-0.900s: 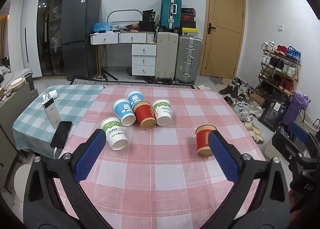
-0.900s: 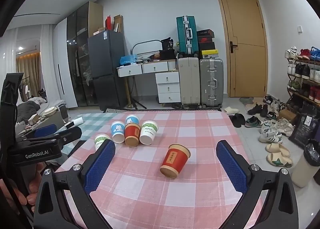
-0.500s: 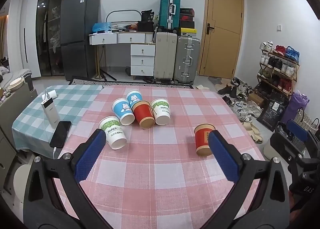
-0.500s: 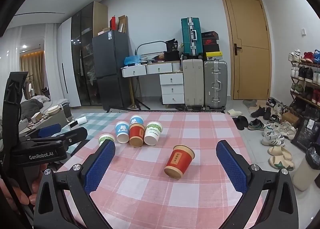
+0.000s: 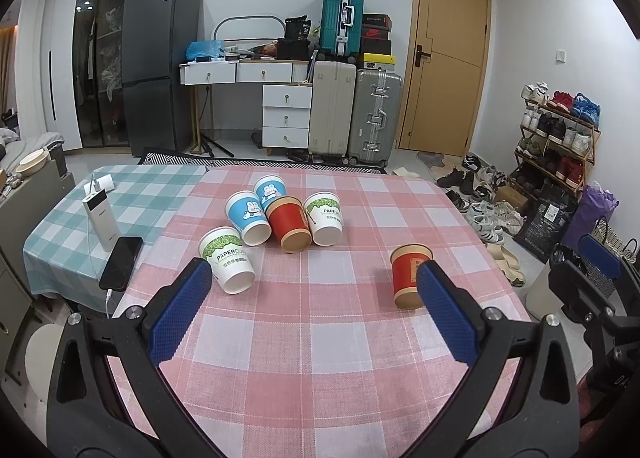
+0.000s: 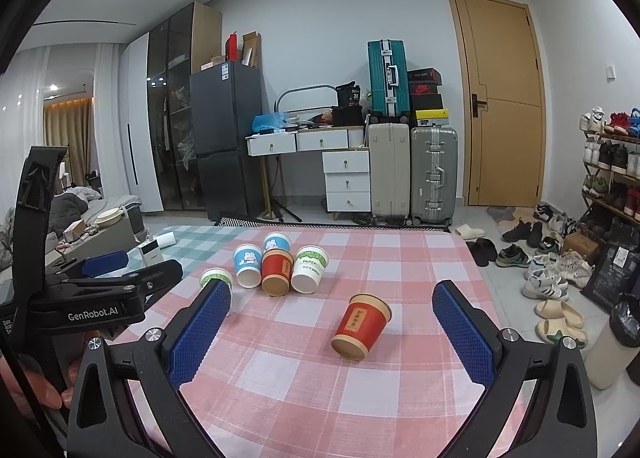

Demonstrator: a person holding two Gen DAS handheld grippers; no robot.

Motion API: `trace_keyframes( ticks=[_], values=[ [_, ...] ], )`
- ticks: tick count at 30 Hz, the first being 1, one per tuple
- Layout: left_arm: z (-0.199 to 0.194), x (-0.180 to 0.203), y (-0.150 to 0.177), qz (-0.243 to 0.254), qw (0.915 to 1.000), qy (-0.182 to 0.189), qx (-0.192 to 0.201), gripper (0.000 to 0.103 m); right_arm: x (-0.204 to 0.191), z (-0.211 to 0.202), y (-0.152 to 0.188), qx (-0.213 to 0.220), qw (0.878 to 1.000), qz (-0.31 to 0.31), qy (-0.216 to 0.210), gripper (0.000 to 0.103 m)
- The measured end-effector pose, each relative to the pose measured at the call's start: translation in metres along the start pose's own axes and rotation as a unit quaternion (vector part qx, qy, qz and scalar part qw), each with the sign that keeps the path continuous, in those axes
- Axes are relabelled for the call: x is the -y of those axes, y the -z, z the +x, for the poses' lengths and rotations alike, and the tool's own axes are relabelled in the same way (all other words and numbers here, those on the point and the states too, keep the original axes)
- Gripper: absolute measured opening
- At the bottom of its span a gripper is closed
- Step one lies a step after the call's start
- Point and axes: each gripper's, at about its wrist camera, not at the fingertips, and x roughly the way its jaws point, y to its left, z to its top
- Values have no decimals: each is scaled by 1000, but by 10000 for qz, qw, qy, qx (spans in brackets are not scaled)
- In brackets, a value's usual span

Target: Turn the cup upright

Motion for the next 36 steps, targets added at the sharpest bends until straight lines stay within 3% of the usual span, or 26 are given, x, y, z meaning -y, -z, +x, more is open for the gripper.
trace_keyframes(
  ticks=[19, 36],
  values=[
    [3, -2, 4, -19, 10000, -11, -69, 102, -2, -6, -1, 170, 9996, -89, 221, 103],
    [5, 0, 3, -20, 9999, 1, -106, 102, -2, -4, -1, 194, 9996, -116, 168, 103]
  ],
)
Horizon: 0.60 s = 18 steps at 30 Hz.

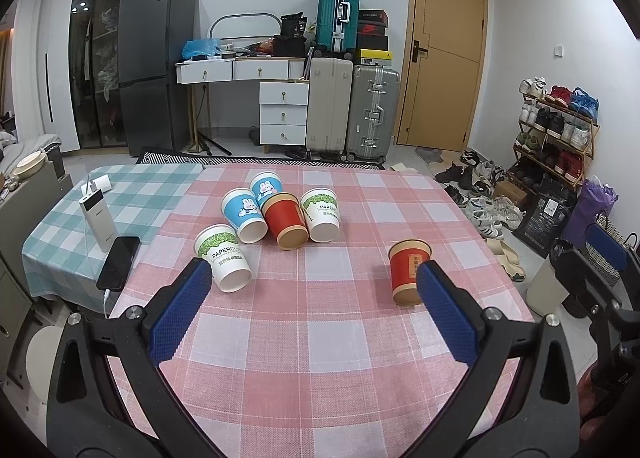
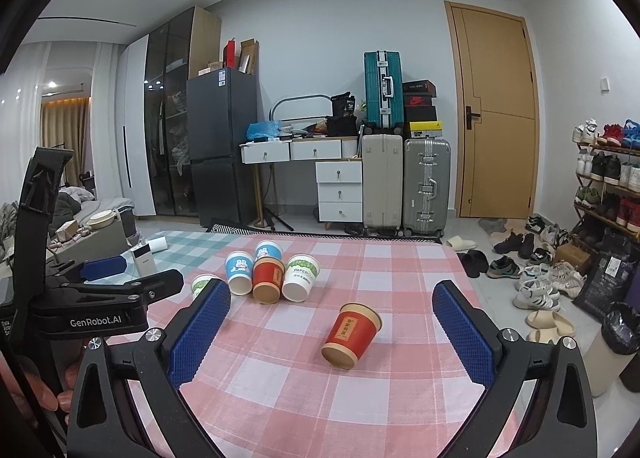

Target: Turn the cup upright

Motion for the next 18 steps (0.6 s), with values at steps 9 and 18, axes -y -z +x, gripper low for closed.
trace_keyframes(
  ticks=[9, 18],
  values=[
    [23, 4, 3, 72, 9997, 59, -208, 102, 6, 4, 5, -6, 9999, 28, 168, 103],
    [98, 24, -2, 236, 9973, 250, -651, 102, 48, 33, 16, -208, 9986, 229, 438, 103]
  ],
)
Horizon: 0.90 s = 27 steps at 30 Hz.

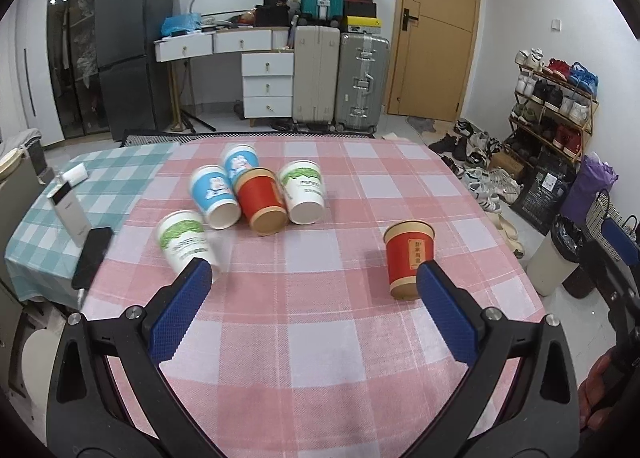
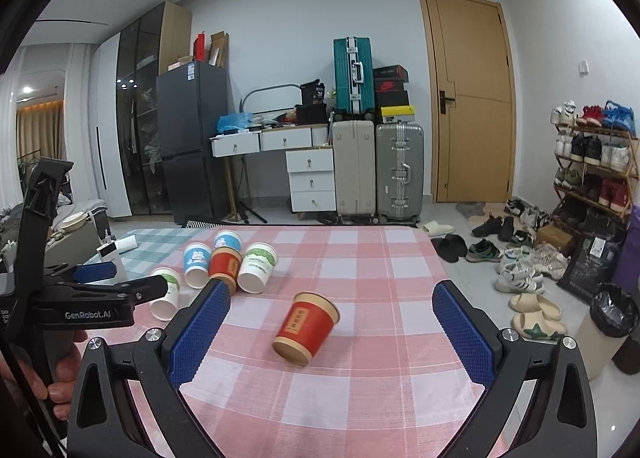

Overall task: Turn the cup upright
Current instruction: 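Move the left gripper to the lone red cup and close on its side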

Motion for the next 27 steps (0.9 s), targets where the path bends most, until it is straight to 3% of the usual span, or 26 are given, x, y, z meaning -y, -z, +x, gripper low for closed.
trace_keyframes(
  ticks=[5, 8, 16, 21, 24, 27],
  values=[
    [66, 25, -14, 148, 9980, 429, -431, 102, 24, 26, 7, -128, 9998, 141, -11, 103],
    [110, 48, -20, 424, 9953, 453, -740, 102, 37, 43, 15, -230, 9993, 281, -44, 103],
    [215, 101, -23, 701, 9806, 839, -1624, 102, 68, 84, 34, -562, 9961, 677, -108, 103],
    [259, 121, -20, 789, 9720, 949, -2000, 101, 85, 100, 41, -579, 9934, 959, -236, 103],
    [280, 132, -18, 804, 9660, 1080, -2206, 91, 93, 109, 45, -655, 9909, 1131, -309, 103],
    [295, 137, -14, 739, 9606, 1180, -2407, 73, 98, 113, 49, -695, 9886, 1276, -391, 103]
  ],
)
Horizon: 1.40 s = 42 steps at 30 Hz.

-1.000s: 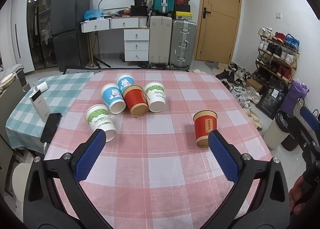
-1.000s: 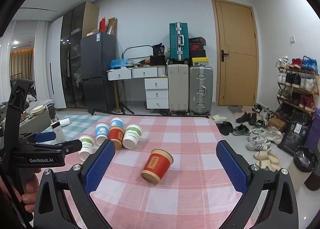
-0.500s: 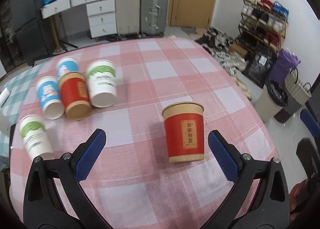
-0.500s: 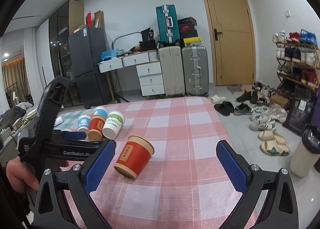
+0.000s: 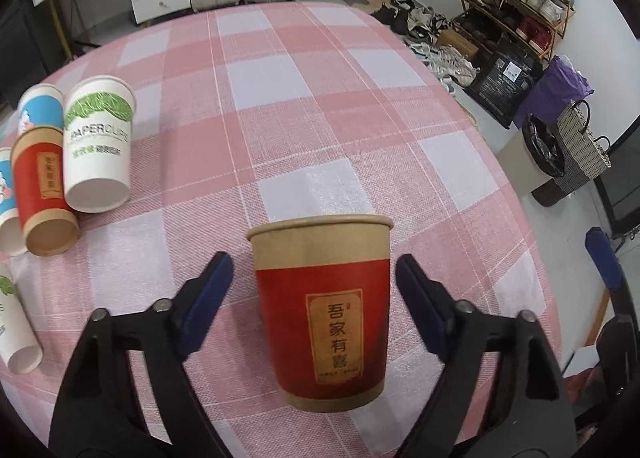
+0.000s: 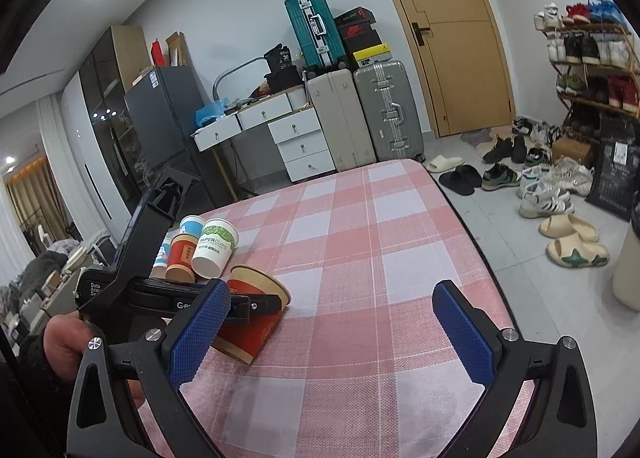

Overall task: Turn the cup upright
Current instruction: 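Move the left gripper to the lone red cup and close on its side, then lift the red cup with the left gripper and carry it toward the right tool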

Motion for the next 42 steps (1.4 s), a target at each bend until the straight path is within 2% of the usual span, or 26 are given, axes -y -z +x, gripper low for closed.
trace_keyframes(
  ticks=[1, 8, 12, 19, 26, 31, 35, 38, 42],
  values=[
    [5, 1, -1, 3, 10000, 50, -37, 64, 2, 1, 0, -13, 10000, 37, -7, 103],
    [5, 12, -1, -3, 9997, 226, -25, 62, 4, -2, 2, 14, 9999, 112, -42, 103],
    [-18, 15, 7, 34, 9997, 249, 56, 61, 2, -5, 2, 29, 10000, 79, -32, 103],
    [-79, 6, 28, 62, 9992, 320, 246, 61, -18, -25, 3, 149, 9998, -64, -89, 103],
    [-150, -11, 55, 18, 9981, 167, 595, 61, -49, -47, 3, 247, 9991, -308, -180, 103],
    [-208, -33, 83, -39, 9965, 28, 836, 61, -77, -63, 2, 320, 9979, -484, -301, 103],
    [-253, -61, 108, -328, 9944, 41, 1004, 61, -105, -78, 4, 381, 9962, -670, -407, 103],
    [-288, -82, 132, -484, 9914, -105, 1215, 61, -124, -86, 10, 337, 9952, -744, -538, 103],
    [-320, -104, 166, -621, 9893, -222, 1304, 61, -145, -94, 18, 238, 9942, -832, -646, 103]
  ],
)
